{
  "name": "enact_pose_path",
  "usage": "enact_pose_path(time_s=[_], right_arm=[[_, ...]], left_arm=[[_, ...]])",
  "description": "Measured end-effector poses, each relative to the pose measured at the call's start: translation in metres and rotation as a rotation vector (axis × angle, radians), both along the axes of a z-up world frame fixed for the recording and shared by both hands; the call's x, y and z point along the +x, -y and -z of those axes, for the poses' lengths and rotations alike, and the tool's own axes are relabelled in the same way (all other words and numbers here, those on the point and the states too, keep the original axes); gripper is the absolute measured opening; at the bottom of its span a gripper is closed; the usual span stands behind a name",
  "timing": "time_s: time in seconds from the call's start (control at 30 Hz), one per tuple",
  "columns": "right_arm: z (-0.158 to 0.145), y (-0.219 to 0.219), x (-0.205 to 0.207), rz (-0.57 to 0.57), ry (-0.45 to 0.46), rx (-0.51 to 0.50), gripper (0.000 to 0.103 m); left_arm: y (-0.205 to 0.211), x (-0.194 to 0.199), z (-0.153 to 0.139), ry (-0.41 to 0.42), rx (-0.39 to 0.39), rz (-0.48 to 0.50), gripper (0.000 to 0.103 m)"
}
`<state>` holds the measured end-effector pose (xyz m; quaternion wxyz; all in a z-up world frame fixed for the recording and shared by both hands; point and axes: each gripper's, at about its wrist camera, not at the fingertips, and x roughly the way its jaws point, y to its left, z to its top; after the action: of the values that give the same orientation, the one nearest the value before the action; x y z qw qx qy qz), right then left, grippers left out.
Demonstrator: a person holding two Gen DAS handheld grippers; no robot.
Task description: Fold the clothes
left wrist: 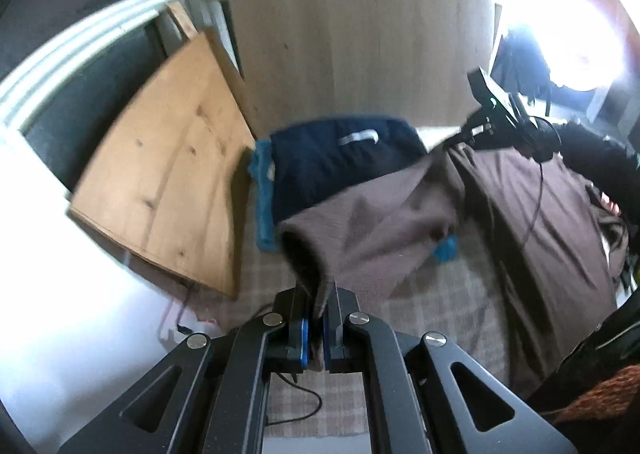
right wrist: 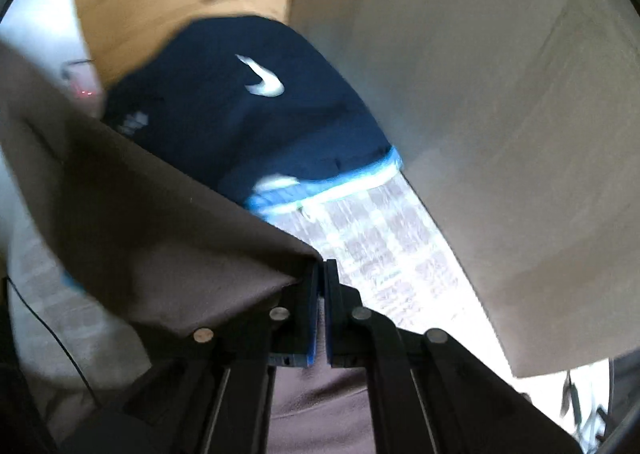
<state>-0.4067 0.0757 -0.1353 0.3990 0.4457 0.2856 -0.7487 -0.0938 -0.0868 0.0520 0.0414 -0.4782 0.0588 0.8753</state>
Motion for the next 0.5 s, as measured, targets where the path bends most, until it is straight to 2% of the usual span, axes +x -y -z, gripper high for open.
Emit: enact_pose_path(time_s=[0.13,0.23,0.27,0.33,0.47,0.5], right_arm=[[0.017,0.006,0.007,0.053,-0.017,0.032,0.003],[0.012,-0.002,0.000,0.120,0.032,0.020,0.006],[0.007,-0.008,-0.002,0.153,0.044,0.022,0.010],[-0.007,-0.027,-0.003,0.221,0.056,0.001,0.031],[-0.024,-0.083,0.007,0.369,0.125,-0.053,0.031],[-0.018,-0.088,0.018,0.390,0.142,-0.027,0.025]], left_arm=[[-0.014,0.005,0.013,0.023,0.011,0.058,0.004],[-0.021,0.010,0.009,0.008,0.027,0.092,0.003],[-0.024,0.012,0.006,-0.002,0.032,0.108,0.003],[-0.034,0.017,-0.002,-0.024,0.034,0.150,0.003],[-0.061,0.028,-0.012,-0.052,0.023,0.223,0.003],[-0.068,0.031,-0.014,-0.056,0.016,0.233,0.003]])
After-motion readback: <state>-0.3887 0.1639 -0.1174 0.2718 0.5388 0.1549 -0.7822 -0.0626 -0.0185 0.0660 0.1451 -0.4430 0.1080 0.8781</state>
